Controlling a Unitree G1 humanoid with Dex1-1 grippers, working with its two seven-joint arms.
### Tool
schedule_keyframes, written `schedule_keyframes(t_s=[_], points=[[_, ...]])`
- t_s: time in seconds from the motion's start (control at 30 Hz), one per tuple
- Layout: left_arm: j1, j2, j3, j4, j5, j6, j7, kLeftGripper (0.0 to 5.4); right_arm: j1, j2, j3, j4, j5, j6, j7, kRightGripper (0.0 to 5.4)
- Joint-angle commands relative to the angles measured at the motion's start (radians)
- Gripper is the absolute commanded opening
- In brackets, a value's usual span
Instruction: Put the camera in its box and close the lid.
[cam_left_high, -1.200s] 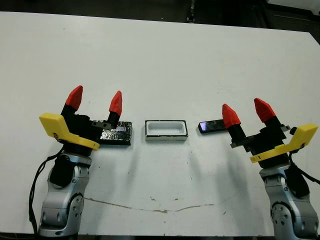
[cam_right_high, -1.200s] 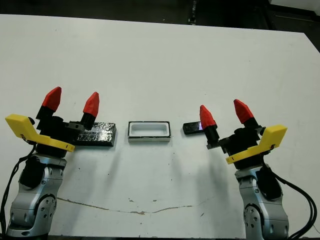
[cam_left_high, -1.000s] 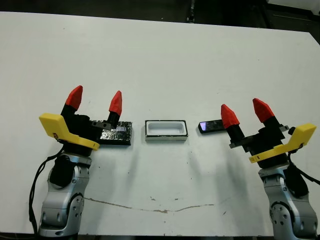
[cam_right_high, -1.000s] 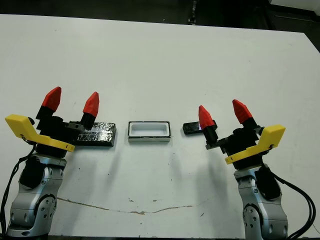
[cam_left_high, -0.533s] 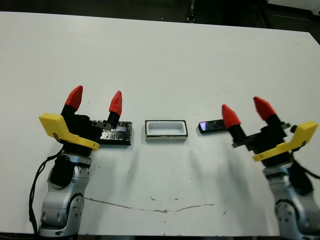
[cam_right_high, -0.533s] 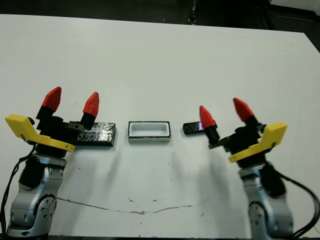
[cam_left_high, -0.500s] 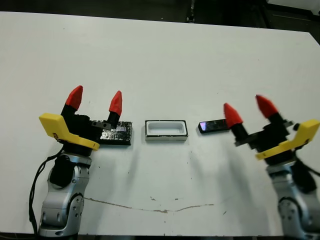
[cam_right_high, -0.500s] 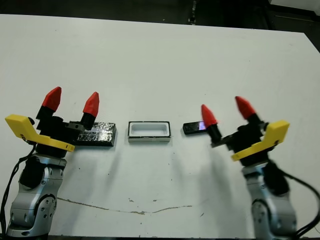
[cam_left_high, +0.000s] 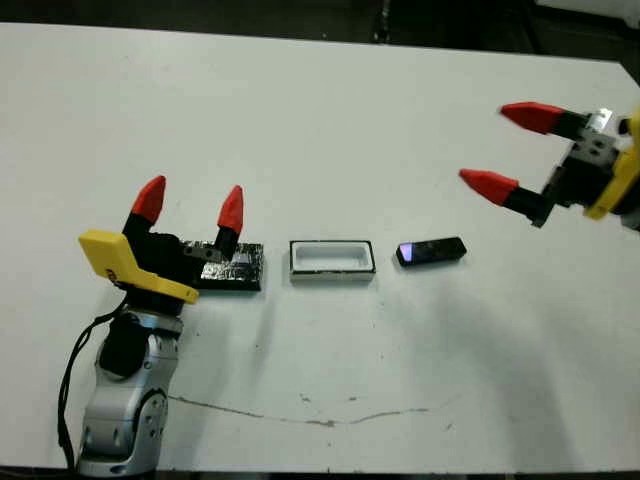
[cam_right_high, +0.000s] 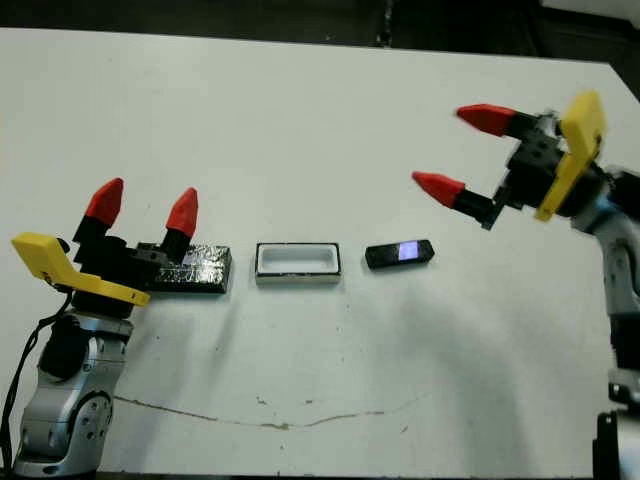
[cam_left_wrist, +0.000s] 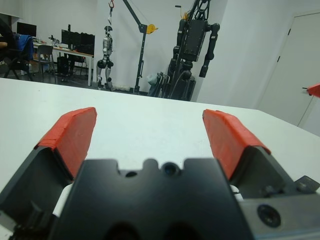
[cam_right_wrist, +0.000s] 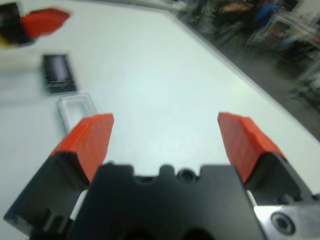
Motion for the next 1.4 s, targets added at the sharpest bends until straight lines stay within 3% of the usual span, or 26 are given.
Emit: schedule_keyframes(t_s=[0.03, 0.17, 0.27, 0.53, 0.67, 1.03, 1.4], points=[[0.010, 0.006, 0.007, 0.006, 0.003, -0.004, -0.001, 5.40, -0.112, -0.026, 0.082, 0.146, -0.087, -0.067, 0.154, 5.38], [0.011, 0.009, 0.010, 0.005, 0.003, -0.004, -0.003, 5.40, -0.196, 0.008, 0.130, 0.286, -0.152, -0.189, 0.270, 5.38], [0.011, 0.008, 0.010, 0.006, 0.004, -0.005, -0.003, 5.40, -0.230, 0.025, 0.166, 0.335, -0.209, -0.238, 0.294, 5.38], [0.014, 0.001, 0.006, 0.010, 0.016, -0.012, 0.003, 5.40, -0.244, 0.067, 0.215, 0.367, -0.287, -0.237, 0.298, 5.38], [0.014, 0.001, 0.007, 0.005, 0.015, -0.007, 0.004, 5.40, -0.229, 0.085, 0.225, 0.374, -0.309, -0.287, 0.294, 5.38], [0.009, 0.005, 0.005, 0.007, 0.010, -0.007, -0.006, 5.40, -0.210, 0.093, 0.308, 0.296, -0.424, -0.133, 0.258, 5.38], [0.002, 0.008, 0.004, 0.000, 0.007, 0.009, -0.003, 5.40, -0.180, 0.097, 0.335, 0.254, -0.440, -0.057, 0.261, 5.38]])
